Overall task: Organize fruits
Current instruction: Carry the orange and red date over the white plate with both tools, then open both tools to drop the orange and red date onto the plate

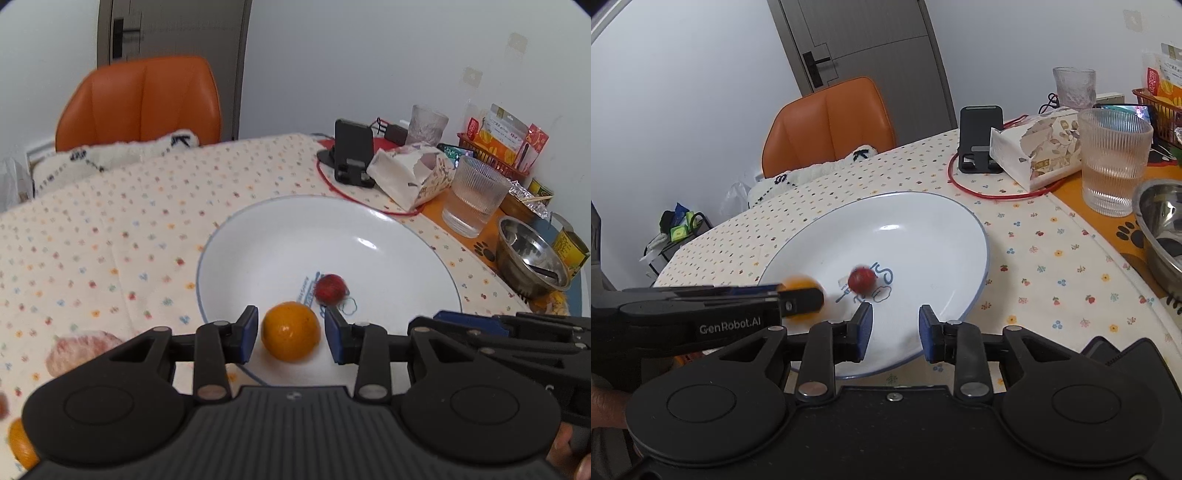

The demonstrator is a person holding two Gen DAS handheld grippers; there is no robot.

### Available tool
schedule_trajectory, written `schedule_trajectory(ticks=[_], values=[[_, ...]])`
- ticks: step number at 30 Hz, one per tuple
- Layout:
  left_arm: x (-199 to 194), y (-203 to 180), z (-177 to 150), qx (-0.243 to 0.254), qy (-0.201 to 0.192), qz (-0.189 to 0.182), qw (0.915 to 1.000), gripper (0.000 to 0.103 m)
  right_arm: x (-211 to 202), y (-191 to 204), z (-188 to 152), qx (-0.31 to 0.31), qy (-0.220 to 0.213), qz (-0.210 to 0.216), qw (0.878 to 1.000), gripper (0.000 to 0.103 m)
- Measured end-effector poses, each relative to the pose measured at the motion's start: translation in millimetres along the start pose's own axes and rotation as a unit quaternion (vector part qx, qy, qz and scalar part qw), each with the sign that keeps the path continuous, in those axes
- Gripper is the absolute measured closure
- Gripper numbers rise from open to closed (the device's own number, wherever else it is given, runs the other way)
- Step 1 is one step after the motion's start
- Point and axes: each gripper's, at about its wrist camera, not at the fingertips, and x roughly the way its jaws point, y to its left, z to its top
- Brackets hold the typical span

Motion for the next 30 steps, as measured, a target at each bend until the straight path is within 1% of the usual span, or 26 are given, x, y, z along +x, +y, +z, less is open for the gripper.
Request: schedule_trajectory(ticks=[2, 3, 4, 5, 6, 7, 8, 9, 10, 12, 14, 16, 19, 22, 23, 25, 30], values=[[-5.4, 0.4, 1.6, 0.002, -0.004, 0.001, 1.0000, 0.061, -2.0, 1.3, -0.6, 0.001, 0.000, 0.000, 1.000, 0.073], [-8.5, 0.7, 2.1, 0.004, -0.005, -0.001, 1.0000, 0.057, -3.0, 2.2, -0.7, 0.000, -0.001, 0.000, 1.000, 0.072], [-11.9, 1.1, 2.4, 0.006, -0.005, 0.001, 1.0000, 0.051, -4.3, 3.3, -1.0, 0.000, -0.002, 0.000, 1.000, 0.069], [-15.5, 1.5, 2.4, 0.008, -0.008, 0.008, 0.9999, 0.048, -5.7, 4.4, -1.3, -0.001, -0.003, 0.000, 1.000, 0.066], [-19.0, 1.6, 2.2, 0.010, -0.011, 0.015, 0.9998, 0.043, -7.6, 5.9, -1.6, -0.002, -0.006, 0.000, 1.000, 0.060], [-23.0, 2.4, 1.5, 0.012, -0.015, 0.018, 0.9996, 0.040, -9.4, 7.0, -1.8, -0.003, -0.010, -0.001, 1.000, 0.054], [-26.9, 3.7, 0.6, 0.012, -0.018, 0.018, 0.9996, 0.039, -11.1, 8.1, -1.7, -0.005, -0.014, -0.003, 1.000, 0.051], [-30.2, 5.4, 0.0, 0.010, -0.018, 0.017, 0.9996, 0.037, -12.6, 9.6, -1.8, -0.007, -0.018, -0.007, 1.000, 0.044], [-33.1, 6.9, -0.5, 0.007, -0.017, 0.017, 0.9997, 0.036, -14.2, 10.9, -2.1, -0.009, -0.021, -0.010, 1.000, 0.041], [-39.6, 10.0, -2.1, 0.003, -0.018, 0.017, 0.9997, 0.034, -16.6, 12.8, -3.0, -0.011, -0.024, -0.010, 1.000, 0.039], [-46.4, 11.6, -3.9, 0.006, -0.023, 0.028, 0.9993, 0.032, -19.4, 15.0, -4.3, -0.010, -0.027, -0.007, 1.000, 0.033], [-52.5, 14.1, -5.4, 0.009, -0.027, 0.041, 0.9987, 0.027, -23.3, 18.5, -5.9, -0.014, -0.034, -0.012, 0.999, 0.022], [-63.0, 20.2, -8.4, 0.005, -0.034, 0.050, 0.9982, 0.025, -28.2, 23.2, -7.2, -0.019, -0.043, -0.017, 0.999, 0.012], [-72.8, 28.0, -11.8, -0.001, -0.036, 0.046, 0.9983, 0.024, -32.7, 27.9, -8.8, -0.022, -0.046, -0.014, 0.999, 0.005], [-76.0, 30.5, -13.1, -0.003, -0.036, 0.047, 0.9982, 0.023, -33.9, 29.8, -9.4, -0.022, -0.046, -0.015, 0.999, 0.005], [-82.9, 35.2, -15.7, -0.006, -0.039, 0.050, 0.9980, 0.019, -36.2, 34.1, -10.5, -0.025, -0.046, -0.014, 0.999, 0.000], [-100.9, 46.7, -25.3, -0.016, -0.048, 0.060, 0.9969, 0.017, -41.3, 46.1, -15.1, -0.035, -0.050, -0.011, 0.998, 0.000]])
